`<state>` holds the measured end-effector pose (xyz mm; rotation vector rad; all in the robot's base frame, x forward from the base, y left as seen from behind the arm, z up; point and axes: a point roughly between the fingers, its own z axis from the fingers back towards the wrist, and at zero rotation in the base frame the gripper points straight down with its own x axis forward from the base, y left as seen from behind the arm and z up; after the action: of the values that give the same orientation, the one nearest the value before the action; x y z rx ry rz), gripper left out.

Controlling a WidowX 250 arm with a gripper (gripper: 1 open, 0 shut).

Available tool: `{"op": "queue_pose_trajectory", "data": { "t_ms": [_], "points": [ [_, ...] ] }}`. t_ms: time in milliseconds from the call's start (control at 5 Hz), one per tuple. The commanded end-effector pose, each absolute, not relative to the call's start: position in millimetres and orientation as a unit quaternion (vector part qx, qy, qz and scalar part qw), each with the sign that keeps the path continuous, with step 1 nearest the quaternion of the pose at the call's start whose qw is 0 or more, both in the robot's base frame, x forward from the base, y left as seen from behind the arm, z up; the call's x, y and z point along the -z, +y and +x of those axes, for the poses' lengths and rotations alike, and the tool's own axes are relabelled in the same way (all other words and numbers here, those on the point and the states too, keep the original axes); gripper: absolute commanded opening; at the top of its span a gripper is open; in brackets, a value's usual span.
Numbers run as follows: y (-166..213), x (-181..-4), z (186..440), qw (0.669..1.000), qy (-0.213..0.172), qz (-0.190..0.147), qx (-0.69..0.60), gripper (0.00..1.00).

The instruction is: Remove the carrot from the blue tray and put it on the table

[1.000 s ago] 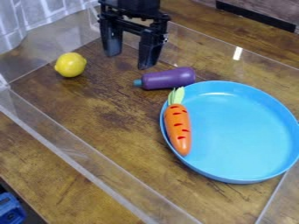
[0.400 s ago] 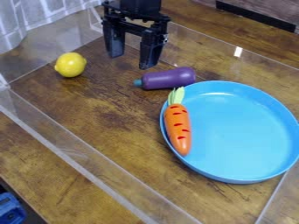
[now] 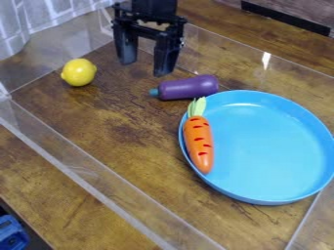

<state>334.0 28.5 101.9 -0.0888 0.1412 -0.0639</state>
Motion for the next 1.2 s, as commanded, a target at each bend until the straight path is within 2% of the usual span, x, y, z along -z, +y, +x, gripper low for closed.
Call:
{"op": "queue_pose_trajectory", "data": {
  "t_ms": [0,1000],
  "points": [
    [39.8,-118.8,342.8,0.998,0.039,-0.046,0.027,1.00],
    [48.9,-116.6,346.4,0.997,0.046,-0.040,0.038,1.00]
  ]
}}
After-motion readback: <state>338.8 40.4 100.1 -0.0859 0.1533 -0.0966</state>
